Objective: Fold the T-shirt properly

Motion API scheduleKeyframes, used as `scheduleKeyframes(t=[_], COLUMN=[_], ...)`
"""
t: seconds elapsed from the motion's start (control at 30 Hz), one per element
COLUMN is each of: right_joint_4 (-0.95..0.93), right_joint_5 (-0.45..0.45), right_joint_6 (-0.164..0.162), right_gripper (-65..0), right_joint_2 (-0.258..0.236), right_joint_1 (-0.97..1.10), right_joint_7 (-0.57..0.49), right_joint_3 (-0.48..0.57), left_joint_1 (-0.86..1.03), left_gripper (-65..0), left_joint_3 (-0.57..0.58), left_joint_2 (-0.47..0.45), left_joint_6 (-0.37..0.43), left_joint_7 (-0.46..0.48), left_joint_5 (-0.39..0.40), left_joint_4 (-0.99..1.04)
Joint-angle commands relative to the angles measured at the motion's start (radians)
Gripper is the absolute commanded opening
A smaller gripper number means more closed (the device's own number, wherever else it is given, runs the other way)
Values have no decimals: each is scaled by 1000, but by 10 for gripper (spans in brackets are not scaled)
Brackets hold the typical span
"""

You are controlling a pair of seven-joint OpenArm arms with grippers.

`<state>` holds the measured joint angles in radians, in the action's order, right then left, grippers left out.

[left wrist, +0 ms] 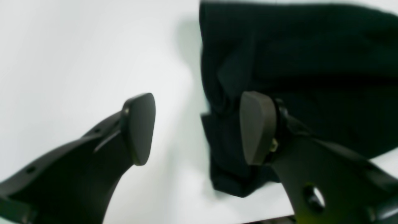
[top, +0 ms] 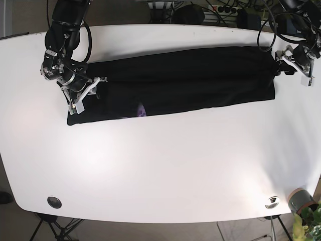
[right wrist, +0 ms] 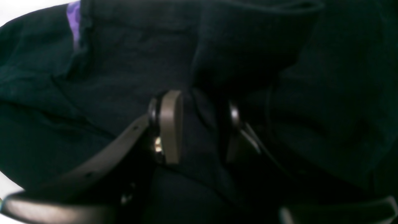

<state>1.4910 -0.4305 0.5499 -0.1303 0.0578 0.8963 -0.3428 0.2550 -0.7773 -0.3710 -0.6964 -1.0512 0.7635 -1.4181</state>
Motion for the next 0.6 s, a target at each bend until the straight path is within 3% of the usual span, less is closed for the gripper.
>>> scheduleKeyframes(t=[0.0,0.17,0.37,0.57], right_joint_4=[7,7,7,7], right_joint_5=[12,12,12,12], right_joint_6=[-6,-4,45,49], right_gripper=[-461,-461,-461,-461], right_joint_2=[-6,-6,-6,-6], right_joint_1=[-3,-3,-2,-2], right_joint_7=[27,27,28,28], right_joint_3=[1,1,1,1], left_joint_1=[-4,17,20,19], left_gripper=[-242,-242,-242,-242], left_joint_3=[-1,0,2,28], left_joint_2=[-21,-21,-15,-13], left_joint_6=[-2,-2,-2,-2], left_joint_7=[16,16,16,16], left_joint_5=[47,86,93,93], left_joint_4=[24,64,66,69])
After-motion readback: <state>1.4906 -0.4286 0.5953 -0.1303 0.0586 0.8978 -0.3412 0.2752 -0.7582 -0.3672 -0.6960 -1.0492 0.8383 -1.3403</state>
